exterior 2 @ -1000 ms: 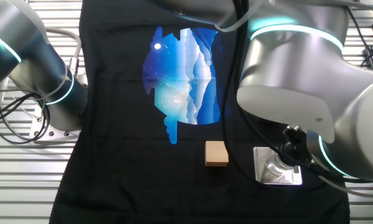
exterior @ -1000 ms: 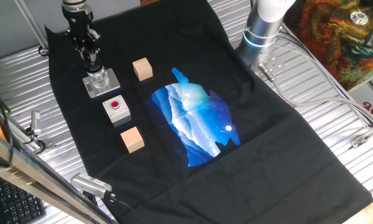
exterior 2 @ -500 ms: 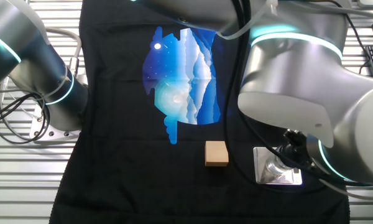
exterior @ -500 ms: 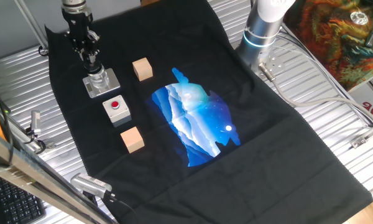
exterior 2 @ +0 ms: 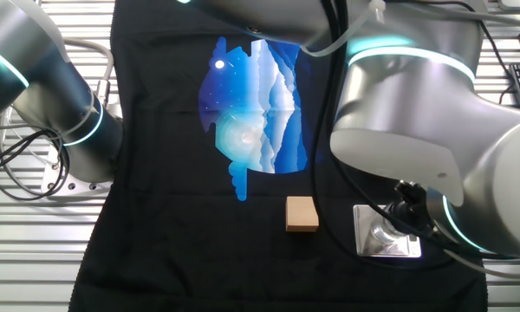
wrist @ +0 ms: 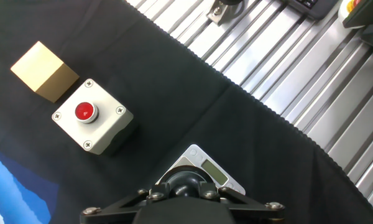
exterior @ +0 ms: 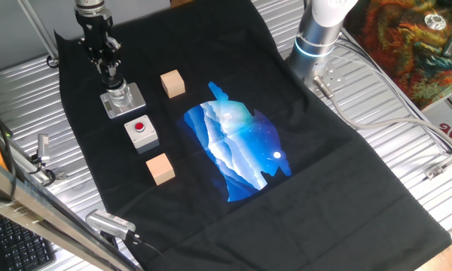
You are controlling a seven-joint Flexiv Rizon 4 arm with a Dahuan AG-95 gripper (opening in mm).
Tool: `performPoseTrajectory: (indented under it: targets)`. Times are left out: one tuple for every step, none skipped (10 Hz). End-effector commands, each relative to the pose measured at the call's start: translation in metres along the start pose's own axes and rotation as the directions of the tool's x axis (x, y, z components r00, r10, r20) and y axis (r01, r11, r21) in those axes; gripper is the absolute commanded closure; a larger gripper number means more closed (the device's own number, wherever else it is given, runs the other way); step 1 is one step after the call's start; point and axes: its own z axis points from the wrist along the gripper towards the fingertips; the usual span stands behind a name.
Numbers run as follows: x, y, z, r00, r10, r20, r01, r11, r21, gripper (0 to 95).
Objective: Screw the lid onto the jar
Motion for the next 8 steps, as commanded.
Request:
performPoseTrajectory:
  targets:
    - [-0.0002, 0.0003, 0.0001, 1.0, 0.002, 0.002, -0.002, 1.0, -0.001, 95.0]
    - [-0.0002, 0.0003, 0.0, 1.0, 0.003, 0.002, -0.003, 1.0, -0.002, 95.0]
    - [-0.0003, 0.0004, -0.0001, 1.0, 0.004, 0.002, -0.004, 1.0, -0.001, 95.0]
    - [-0.0003, 0.0004, -0.0001, 1.0, 0.005, 0.002, -0.005, 1.0, -0.001, 95.0]
    - [-0.0002, 0.0004, -0.0002, 1.0, 0.006, 0.002, -0.006, 1.0, -0.001, 95.0]
    - [-0.0003, 0.0005, -0.0004, 1.0, 0.005, 0.001, -0.005, 1.0, 0.0, 95.0]
    - [-0.0002, 0.0007, -0.0006, 1.0, 0.008, 0.002, -0.008, 1.0, 0.0, 95.0]
    - [-0.0003, 0.0008, -0.0008, 1.0, 0.009, 0.002, -0.009, 1.0, -0.001, 95.0]
